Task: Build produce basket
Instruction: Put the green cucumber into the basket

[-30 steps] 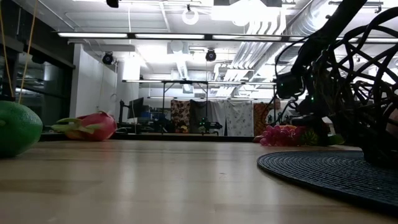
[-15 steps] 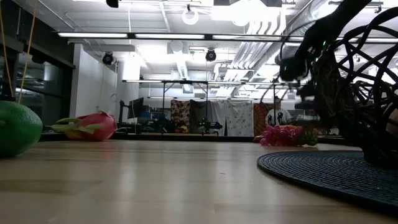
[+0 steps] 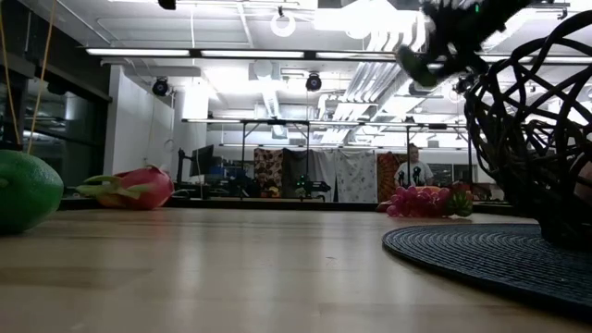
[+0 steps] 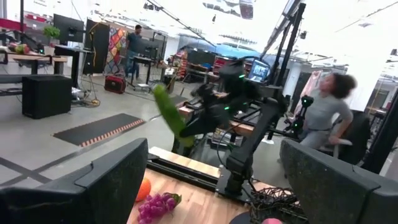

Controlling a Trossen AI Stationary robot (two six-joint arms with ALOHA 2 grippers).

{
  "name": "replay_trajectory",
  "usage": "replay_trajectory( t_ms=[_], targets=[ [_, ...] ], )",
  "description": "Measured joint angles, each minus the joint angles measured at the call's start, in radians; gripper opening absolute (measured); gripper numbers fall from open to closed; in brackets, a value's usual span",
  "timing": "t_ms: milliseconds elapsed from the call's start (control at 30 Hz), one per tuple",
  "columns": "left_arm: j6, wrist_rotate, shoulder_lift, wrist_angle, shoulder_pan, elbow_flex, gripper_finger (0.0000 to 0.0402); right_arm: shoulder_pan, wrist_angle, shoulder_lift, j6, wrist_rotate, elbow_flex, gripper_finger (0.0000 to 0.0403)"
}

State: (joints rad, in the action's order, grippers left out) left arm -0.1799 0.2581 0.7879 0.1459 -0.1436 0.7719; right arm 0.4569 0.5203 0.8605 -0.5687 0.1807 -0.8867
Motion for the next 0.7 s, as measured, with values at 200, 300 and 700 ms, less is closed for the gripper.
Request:
replay_trajectory(
  t_ms=[200,300,700],
  targets=[
    [-0.024,-0.044,0.000,0.000,0.000,0.000,0.0355,-0.241,-0.274,0.044,0.089,-0.017,0.001,0.0116],
    [-0.050,-0.085,0.000,0.000,0.000,0.000,0.0355,-0.340,-0.397,0.089,0.133,-0.019,0.002,0.0116],
    [-0.106,-0.161,0.003,0.001,0.001,0.000,0.0355,-0.484,-0.591,0.209,0.209,-0.034,0.002,0.0116]
  ],
)
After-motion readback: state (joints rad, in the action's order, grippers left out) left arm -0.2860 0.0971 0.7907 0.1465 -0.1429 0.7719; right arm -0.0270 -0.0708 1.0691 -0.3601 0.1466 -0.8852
